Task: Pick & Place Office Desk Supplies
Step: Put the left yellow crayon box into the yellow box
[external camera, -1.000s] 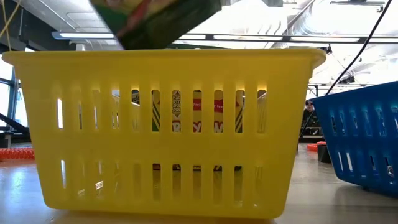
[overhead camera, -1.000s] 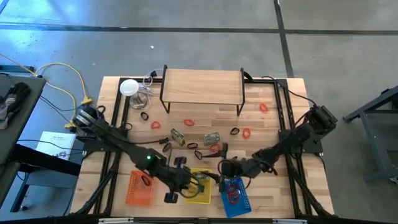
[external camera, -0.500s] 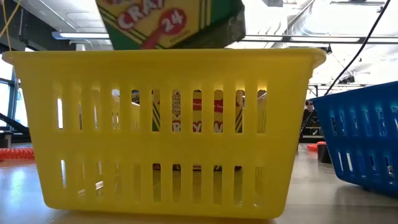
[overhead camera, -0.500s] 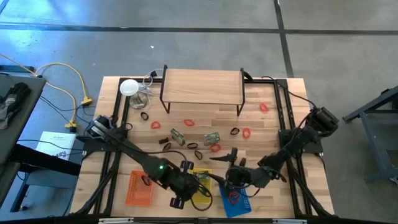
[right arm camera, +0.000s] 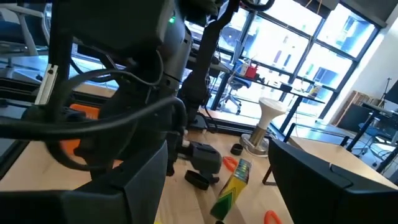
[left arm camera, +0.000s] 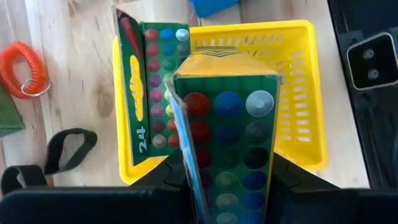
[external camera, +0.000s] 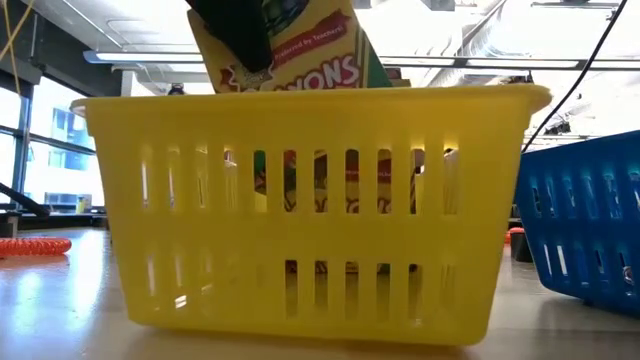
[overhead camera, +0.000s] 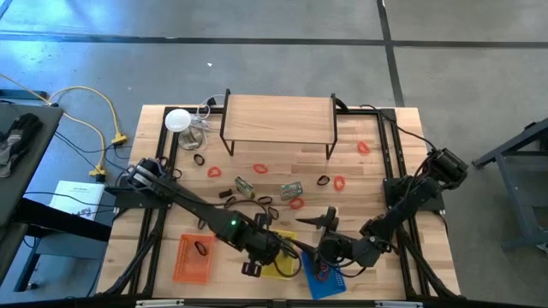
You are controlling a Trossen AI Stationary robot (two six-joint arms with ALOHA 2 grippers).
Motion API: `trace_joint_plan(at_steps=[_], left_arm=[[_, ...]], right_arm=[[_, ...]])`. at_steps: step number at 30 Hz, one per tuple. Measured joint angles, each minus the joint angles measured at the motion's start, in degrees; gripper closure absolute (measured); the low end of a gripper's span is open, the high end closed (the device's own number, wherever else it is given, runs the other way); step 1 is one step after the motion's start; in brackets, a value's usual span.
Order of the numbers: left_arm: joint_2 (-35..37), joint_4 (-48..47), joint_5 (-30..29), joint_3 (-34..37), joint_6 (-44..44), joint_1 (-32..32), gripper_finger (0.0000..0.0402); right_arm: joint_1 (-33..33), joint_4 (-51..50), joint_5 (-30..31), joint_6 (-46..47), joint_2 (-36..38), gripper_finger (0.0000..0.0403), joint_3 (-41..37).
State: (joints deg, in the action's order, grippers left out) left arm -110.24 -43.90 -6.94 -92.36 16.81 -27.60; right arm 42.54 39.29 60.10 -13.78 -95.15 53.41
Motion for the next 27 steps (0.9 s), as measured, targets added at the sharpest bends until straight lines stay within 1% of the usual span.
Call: trace_joint_plan(at_steps=[5,13,18,23,27], left_arm=[[-0.29,1.43,3.52,0.04,-0.53,-0.5,0.0298],[-0.5,0.67,0.3,0.28,-0.44,-1.22,0.0297],[-0.5,0.78,-3.9,0.28,-0.43,-1.33,0.0297],[-0.44,0.88,-3.91,0.22,-1.1,-1.54,0.0297],[0.13,0.84,-4.34,-1.7,-3.18,-2.22,0.0296]], right_arm=[[-0.04,-0.53,-0.08,0.0,0.0,0.0135,0.0],[-0.04,-0.63,-0.23,0.0,0.0,0.0135,0.0],[-0.04,-0.68,-0.42,0.22,0.0,0.0135,0.0],[-0.04,-0.96,-0.63,0.26,0.0,0.0135,0.0],[-0.04,-1.14,-0.66,0.32,0.0,0.0135,0.0]])
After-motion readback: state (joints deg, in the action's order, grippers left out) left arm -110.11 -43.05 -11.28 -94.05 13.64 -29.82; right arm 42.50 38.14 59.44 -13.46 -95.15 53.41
